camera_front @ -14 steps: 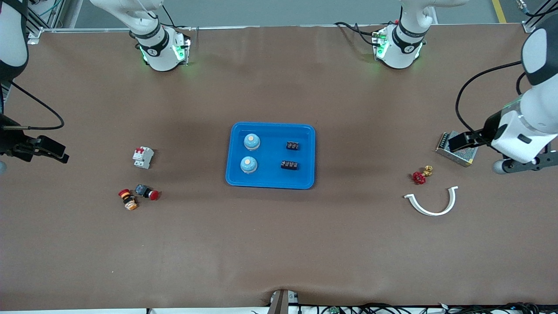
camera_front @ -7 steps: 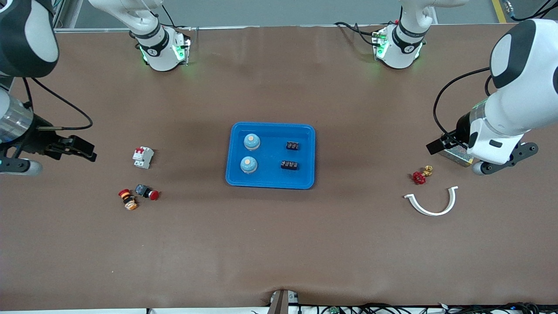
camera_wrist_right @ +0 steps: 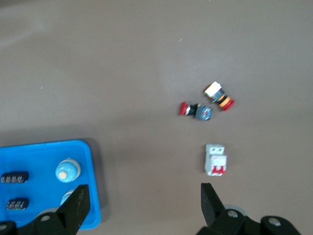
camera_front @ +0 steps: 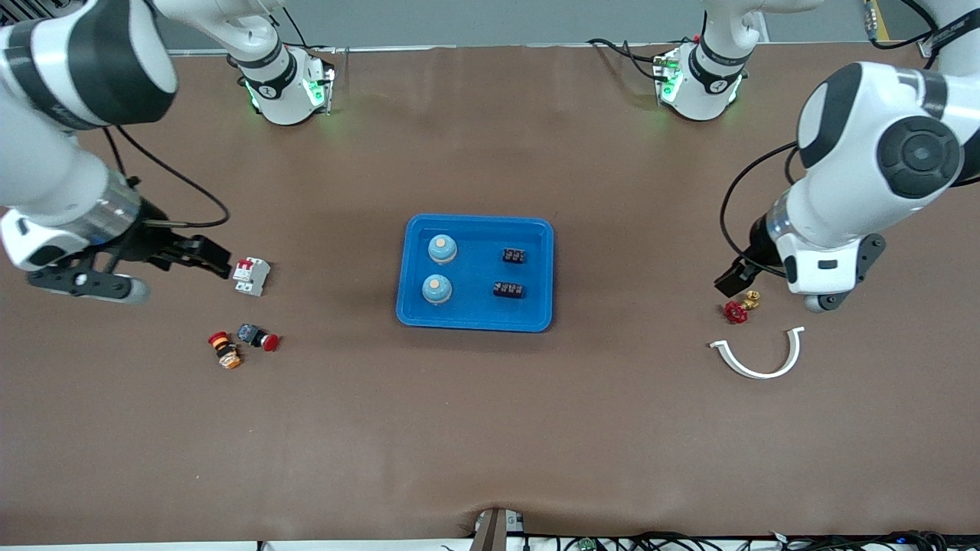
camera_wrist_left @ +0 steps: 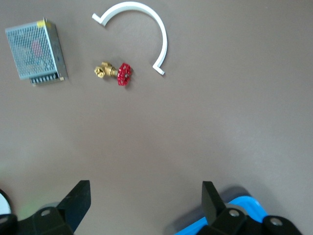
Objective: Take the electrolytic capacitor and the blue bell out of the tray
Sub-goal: 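Move the right gripper and the left gripper toward the blue tray, then lower the right gripper over a bell while the left gripper nears a capacitor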
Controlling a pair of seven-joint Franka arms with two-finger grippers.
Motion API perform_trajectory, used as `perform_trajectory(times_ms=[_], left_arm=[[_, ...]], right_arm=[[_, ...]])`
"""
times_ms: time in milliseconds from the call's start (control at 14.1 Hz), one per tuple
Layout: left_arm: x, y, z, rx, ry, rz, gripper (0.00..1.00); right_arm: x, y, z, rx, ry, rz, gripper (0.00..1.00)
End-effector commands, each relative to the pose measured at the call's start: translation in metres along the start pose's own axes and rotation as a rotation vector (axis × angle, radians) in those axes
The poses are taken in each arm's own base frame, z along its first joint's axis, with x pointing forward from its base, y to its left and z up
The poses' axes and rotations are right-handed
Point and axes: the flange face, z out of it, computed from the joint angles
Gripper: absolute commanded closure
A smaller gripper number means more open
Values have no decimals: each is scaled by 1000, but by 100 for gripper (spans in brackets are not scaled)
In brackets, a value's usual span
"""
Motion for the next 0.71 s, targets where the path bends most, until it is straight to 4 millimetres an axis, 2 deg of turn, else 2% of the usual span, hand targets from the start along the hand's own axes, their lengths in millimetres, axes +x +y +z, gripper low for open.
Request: perform_trajectory(times_ms=[0,213,356,427,640], left_arm=[[-5,-4,8,-3,-7,-87,0],[-14,-6,27,6,-36,-102,0],[-42,-3,46,-22,-2,-82,0],[-47,-6,46,-67,22,-128,0],[-71,-21,69,-61,23,-193,0]], right_arm=[[-14,-33,26,-2,-21,34,0],[-34,-89,62,-5,-43,107,0],[-54,-135,85,-15,-52,139,0],[-61,-153,97,-18,-53,134,0],[-74,-191,124,-3,-41,116,0]])
